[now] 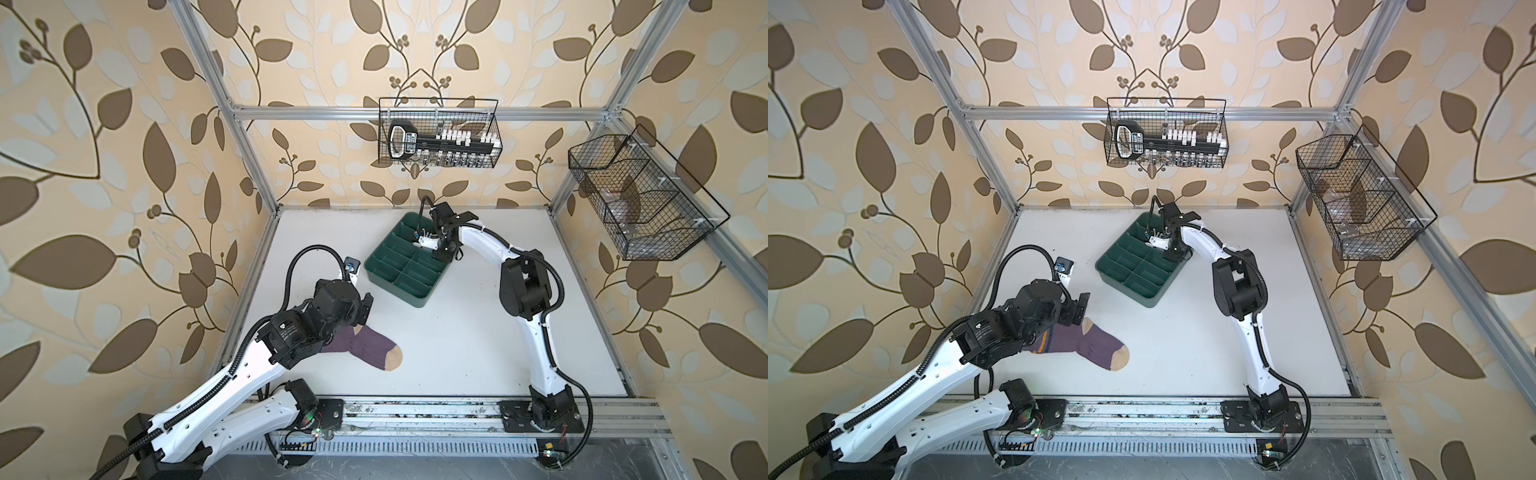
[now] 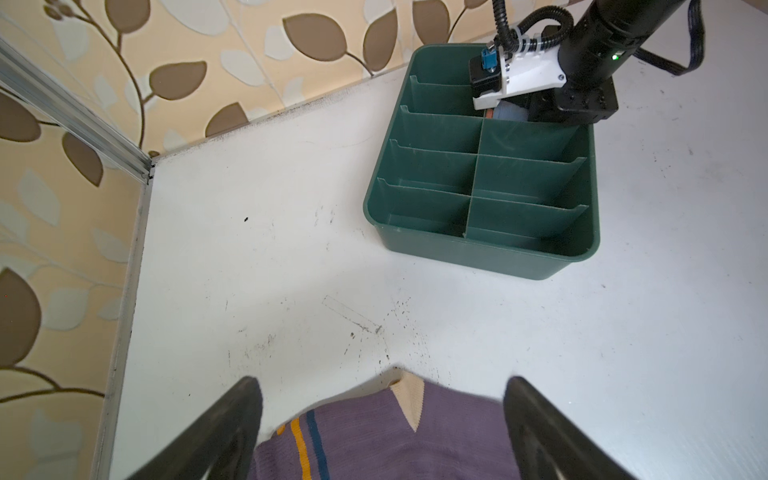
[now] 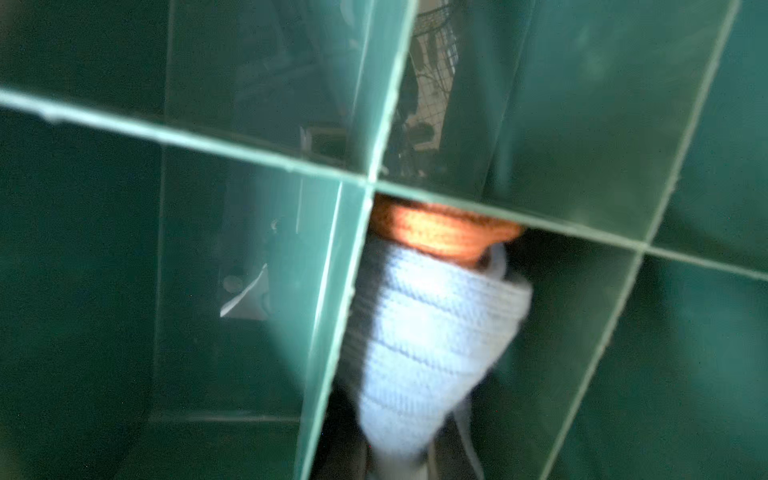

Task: Roll the socks
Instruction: 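Lower the roll into a tray compartment with the right gripper, then open the right gripper and lift it out of the tray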

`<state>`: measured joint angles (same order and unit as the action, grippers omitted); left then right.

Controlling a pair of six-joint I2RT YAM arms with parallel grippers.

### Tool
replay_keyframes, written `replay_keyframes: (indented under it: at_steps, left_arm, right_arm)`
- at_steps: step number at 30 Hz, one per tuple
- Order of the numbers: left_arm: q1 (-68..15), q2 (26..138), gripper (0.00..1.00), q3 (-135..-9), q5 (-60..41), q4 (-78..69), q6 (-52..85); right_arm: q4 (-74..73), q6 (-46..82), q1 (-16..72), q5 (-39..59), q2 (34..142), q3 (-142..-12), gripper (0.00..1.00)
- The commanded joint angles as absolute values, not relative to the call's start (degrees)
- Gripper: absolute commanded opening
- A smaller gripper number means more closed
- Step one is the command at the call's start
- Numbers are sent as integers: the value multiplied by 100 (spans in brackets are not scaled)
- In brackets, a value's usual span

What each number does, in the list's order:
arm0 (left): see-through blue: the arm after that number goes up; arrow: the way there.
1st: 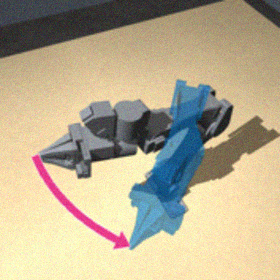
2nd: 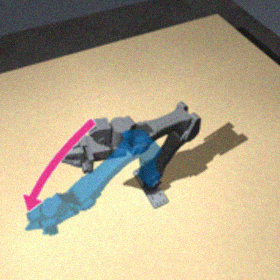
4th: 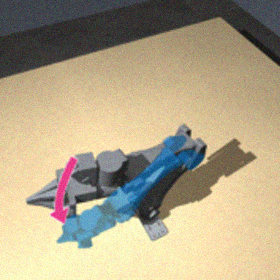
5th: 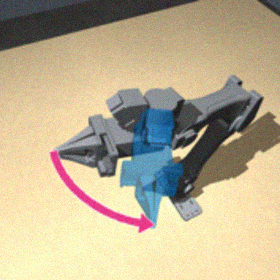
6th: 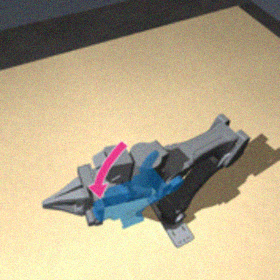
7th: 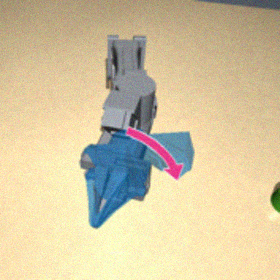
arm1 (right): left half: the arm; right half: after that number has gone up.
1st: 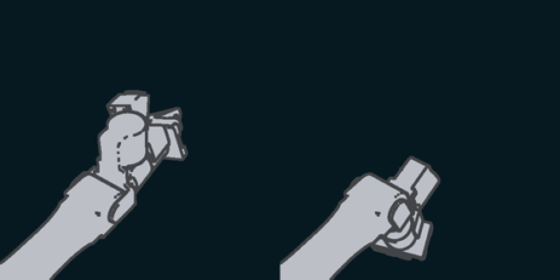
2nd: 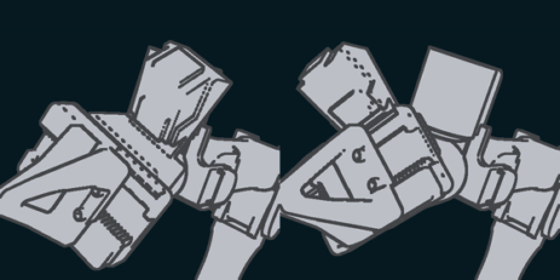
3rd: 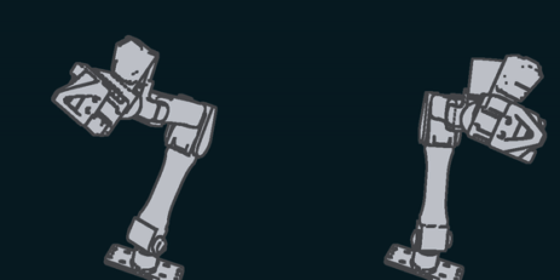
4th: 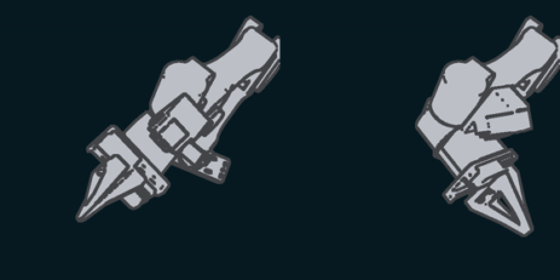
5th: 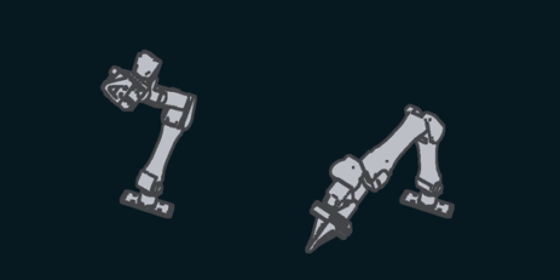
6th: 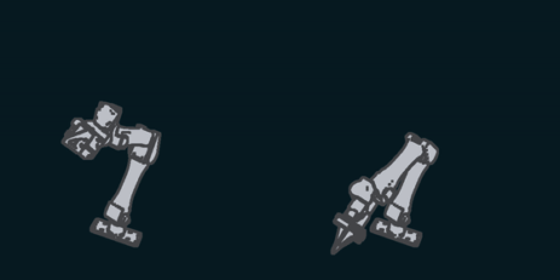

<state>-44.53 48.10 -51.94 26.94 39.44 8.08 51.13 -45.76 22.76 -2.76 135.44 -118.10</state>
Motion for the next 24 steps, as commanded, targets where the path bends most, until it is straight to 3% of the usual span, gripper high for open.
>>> replay_keyframes:
  at_steps: [1, 5, 7, 12, 16, 24]
  left_arm:
    - [-4403, 4864, 92, -5176, 2665, 3907, 940]
    - [-4403, 4977, 92, -5135, 2678, 3866, 950]
    - [-4403, 5052, 91, -5100, 2696, 3830, 958]
    - [-4403, 5150, 91, -5115, 2678, 3775, 984]
    - [-4403, 5203, 91, -5109, 2677, 3780, 984]
    - [-4403, 5057, 90, -5070, 2723, 3884, 1037]
  right_arm:
    - [5613, -4792, 2200, 127, 14037, -11814, 0]
    - [5547, -4764, 2137, 216, 14146, -11908, 0]
    - [5509, -4777, 2117, 222, 14162, -11927, 7]
    - [5465, -4797, 2089, 285, 14031, -11996, 43]
    - [5440, -4799, 2103, 422, 13872, -11988, 59]
    - [5490, -4976, 2153, 462, 13548, -12038, 66]
